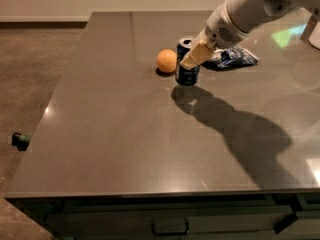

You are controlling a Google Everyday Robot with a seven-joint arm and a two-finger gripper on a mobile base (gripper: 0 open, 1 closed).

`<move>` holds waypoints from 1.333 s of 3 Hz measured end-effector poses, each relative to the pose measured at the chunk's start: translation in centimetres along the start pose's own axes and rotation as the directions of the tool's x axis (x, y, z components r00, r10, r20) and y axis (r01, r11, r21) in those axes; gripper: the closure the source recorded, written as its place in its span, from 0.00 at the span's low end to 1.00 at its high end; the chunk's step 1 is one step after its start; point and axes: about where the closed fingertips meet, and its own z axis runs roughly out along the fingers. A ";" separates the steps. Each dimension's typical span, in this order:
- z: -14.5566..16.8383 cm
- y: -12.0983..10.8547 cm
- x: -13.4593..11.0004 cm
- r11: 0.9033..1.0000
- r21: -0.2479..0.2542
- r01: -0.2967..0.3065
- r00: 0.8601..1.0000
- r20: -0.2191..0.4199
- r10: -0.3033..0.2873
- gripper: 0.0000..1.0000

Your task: Move pepsi can near orange

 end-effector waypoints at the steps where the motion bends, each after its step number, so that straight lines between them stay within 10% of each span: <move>1: 1.4 -0.8 0.2 1.000 0.006 0.009 1.000 -0.020 -0.009 0.84; 4: 3.8 -1.6 0.7 1.000 -0.028 0.012 0.999 -0.042 -0.014 0.13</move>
Offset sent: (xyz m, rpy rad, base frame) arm 0.0304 0.0026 -0.0246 -0.0521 -0.0069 -0.0006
